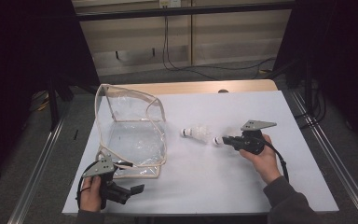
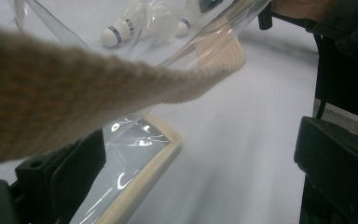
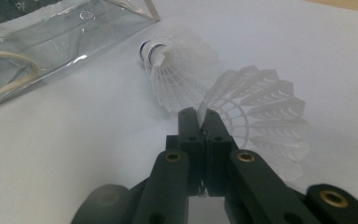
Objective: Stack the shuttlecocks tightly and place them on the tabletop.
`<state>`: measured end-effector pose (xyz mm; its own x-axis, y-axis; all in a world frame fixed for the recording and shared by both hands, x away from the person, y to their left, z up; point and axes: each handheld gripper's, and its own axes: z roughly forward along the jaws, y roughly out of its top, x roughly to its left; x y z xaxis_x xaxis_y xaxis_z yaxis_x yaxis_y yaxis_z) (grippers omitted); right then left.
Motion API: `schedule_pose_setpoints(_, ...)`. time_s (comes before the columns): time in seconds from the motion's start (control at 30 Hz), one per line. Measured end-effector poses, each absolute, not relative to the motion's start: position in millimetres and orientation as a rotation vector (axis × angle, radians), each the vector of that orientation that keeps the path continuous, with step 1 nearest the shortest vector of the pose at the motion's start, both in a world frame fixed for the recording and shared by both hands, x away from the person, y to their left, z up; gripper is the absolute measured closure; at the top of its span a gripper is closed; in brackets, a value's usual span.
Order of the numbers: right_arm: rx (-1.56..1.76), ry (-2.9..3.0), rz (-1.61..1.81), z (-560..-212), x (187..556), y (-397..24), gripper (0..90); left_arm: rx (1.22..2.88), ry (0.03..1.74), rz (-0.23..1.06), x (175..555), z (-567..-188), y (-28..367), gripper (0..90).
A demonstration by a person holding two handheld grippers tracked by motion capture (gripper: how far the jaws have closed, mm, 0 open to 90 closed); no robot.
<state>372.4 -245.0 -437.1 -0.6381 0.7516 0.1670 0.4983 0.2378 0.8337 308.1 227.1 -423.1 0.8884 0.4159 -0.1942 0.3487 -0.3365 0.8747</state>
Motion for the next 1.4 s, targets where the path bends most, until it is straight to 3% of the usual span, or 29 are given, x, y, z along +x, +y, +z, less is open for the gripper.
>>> schedule_pose_setpoints(0.57, 1.157, 2.250, 1.349, -439.6, 376.2, -240.1, 89.4, 1.945, 0.563, 0.076, 308.1, -423.4, 226.9, 2.1)
schedule_pose_setpoints(0.83, 1.162, 2.295, 1.274, -438.9, 373.0, -242.1, 84.4, 1.947, 0.564, 0.076, 308.1, -423.2, 226.9, 2.0)
schedule_pose_setpoints(1.4, 1.165, 2.382, 1.139, -448.6, 372.7, -241.7, 82.5, 1.951, 0.562, 0.076, 308.1, -422.9, 227.0, 2.1)
